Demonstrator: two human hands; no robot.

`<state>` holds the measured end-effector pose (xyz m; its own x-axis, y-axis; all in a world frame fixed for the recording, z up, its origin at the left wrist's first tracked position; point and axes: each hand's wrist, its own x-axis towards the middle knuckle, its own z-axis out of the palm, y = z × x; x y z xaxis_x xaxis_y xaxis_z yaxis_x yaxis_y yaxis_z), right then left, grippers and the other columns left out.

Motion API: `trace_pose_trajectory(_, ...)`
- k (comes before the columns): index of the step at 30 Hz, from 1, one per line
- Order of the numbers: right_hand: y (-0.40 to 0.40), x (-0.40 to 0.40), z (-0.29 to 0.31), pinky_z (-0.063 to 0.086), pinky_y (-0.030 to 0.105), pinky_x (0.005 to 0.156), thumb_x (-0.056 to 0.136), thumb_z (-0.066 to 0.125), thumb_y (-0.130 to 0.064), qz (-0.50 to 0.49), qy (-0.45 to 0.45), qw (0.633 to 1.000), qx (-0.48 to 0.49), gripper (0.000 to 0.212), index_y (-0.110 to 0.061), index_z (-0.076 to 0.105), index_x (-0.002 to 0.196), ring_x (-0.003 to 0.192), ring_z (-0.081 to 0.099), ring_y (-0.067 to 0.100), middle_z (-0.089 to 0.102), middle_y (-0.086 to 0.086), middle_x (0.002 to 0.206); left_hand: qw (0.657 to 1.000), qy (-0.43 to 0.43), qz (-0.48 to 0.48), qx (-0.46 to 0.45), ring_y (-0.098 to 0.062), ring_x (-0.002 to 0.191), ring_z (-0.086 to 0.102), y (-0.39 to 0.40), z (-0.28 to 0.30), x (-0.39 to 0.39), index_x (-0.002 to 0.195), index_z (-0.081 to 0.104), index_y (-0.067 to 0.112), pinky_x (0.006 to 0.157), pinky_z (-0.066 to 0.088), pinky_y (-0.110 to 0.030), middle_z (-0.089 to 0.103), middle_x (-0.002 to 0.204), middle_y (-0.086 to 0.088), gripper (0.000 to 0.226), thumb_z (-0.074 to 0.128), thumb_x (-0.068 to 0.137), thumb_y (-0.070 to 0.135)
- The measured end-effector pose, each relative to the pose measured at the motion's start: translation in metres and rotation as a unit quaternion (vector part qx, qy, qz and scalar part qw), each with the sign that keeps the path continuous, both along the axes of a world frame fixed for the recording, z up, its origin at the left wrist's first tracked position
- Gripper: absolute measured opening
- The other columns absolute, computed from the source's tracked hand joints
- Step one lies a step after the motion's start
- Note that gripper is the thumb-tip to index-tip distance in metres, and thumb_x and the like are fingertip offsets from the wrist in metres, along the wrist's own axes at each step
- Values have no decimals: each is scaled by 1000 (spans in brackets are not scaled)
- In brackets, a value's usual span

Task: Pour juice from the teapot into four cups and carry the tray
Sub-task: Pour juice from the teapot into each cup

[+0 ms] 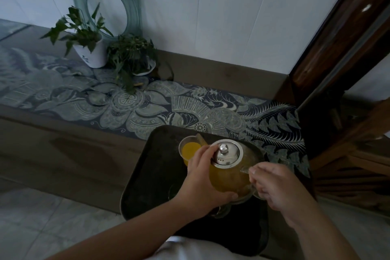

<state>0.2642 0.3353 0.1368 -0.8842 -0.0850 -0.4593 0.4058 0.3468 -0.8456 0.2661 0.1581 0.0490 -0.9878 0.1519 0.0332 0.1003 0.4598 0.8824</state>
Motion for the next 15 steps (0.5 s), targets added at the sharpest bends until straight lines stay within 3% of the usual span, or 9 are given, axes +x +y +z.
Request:
trace_pose_trajectory(4, 3, 2, 3, 23, 12, 34, 97, 51, -13, -18, 9, 1000, -17, 31, -6, 54, 67, 35, 27, 4, 33, -6, 43, 1000, 12, -21, -20, -10, 140, 23, -2, 9, -6, 144, 23, 43, 116, 29, -41, 21, 147, 18, 112, 86, 53, 48)
trace_pose_trajectory(15, 33, 7, 21, 18, 15, 34, 96, 51, -17, -60, 36, 998, -2, 31, -6, 56, 68, 38, 25, 6, 31, -6, 43, 997, 7, -67, -21, -10, 140, 20, 29, 26, -17, 148, 22, 38, 117, 29, -41, 18, 146, 23, 115, 91, 55, 43)
